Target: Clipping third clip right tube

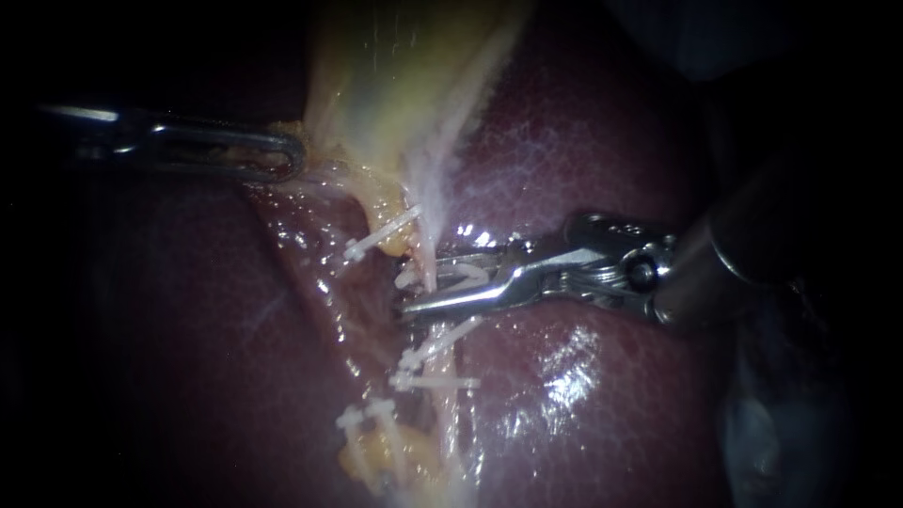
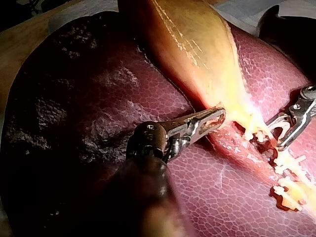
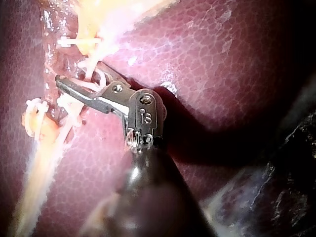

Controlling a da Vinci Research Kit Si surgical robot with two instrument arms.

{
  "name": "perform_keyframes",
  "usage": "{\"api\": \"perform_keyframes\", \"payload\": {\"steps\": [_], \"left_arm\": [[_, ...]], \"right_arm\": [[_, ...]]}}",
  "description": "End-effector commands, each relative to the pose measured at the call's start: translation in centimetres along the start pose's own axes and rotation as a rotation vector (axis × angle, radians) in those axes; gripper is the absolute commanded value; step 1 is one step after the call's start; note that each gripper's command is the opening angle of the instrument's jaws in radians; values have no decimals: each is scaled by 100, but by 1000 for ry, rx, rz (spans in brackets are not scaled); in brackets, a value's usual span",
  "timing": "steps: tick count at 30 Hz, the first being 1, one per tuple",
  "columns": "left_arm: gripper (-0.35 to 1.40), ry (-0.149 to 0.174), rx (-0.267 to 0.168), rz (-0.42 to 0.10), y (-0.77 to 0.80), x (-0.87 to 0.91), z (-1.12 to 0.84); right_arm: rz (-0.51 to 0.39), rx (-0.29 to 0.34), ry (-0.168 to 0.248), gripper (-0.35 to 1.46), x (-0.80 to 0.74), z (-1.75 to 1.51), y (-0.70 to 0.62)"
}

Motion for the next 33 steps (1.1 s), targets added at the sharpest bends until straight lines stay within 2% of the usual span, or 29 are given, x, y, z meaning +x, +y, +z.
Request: {"api": "perform_keyframes", "payload": {"steps": [1, 4, 18, 24, 33], "left_arm": [[-35, 0, 0, 0, 0, 0, 0], [-35, 0, 0, 0, 0, 0, 0], [-35, 0, -1, 0, -1, 0, 0], [-35, 0, -1, -1, -1, 0, 0], [-35, 0, -2, -1, -1, 0, 2]], "right_arm": [[6, 11, 8, 49, 3, 0, -3], [28, 53, 48, 49, 13, -1, -14], [49, 111, 82, 48, 39, -3, -48], [97, 134, 102, 47, 43, -1, -48], [147, 139, 96, 47, 39, 18, -42]]}}
